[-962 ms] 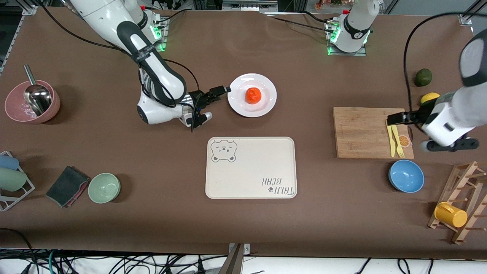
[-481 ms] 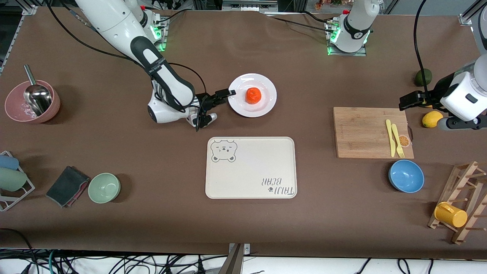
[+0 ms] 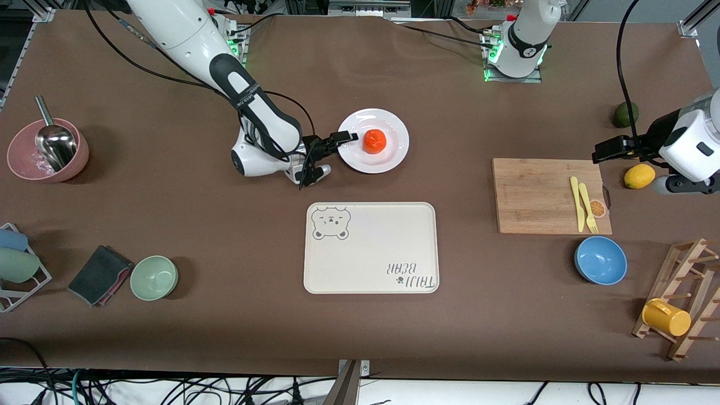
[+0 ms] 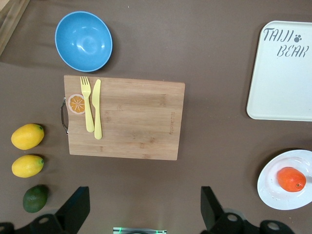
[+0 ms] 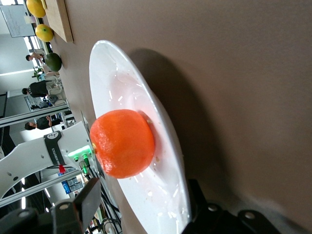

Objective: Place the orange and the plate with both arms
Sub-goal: 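Close the right gripper on the plate rim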

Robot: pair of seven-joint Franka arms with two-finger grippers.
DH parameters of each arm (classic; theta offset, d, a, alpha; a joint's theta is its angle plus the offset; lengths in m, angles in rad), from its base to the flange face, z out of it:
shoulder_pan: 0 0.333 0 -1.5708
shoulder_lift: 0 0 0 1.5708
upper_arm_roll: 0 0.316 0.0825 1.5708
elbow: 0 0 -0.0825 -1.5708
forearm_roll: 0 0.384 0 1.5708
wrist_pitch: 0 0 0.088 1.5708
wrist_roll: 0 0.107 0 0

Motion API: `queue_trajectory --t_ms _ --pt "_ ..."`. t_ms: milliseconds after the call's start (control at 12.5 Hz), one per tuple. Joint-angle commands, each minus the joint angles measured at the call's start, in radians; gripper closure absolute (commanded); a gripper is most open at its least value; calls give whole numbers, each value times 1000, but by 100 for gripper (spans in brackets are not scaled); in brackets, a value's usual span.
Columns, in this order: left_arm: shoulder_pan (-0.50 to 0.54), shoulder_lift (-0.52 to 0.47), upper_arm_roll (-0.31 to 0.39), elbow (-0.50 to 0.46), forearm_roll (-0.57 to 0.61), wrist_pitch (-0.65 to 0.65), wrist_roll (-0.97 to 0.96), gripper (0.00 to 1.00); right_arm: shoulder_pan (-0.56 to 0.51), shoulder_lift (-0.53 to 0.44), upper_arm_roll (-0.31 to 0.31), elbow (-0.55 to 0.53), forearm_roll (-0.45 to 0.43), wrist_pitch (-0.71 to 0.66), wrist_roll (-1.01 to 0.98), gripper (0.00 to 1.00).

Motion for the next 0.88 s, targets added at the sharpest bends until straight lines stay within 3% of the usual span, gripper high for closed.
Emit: queue_trajectory --t_ms 0,240,321,802 --pt "-19 -19 24 -17 -23 10 31 0 -3 48 3 30 24 7 -104 45" --pt "-22 -18 24 -5 -12 8 29 0 -16 48 2 32 23 -5 -124 89" --pt "-22 -18 24 -5 -11 8 29 0 -16 48 2 38 21 -5 -127 97" --pt "-15 -10 20 10 -15 -1 41 0 -29 45 0 52 14 -37 -150 100"
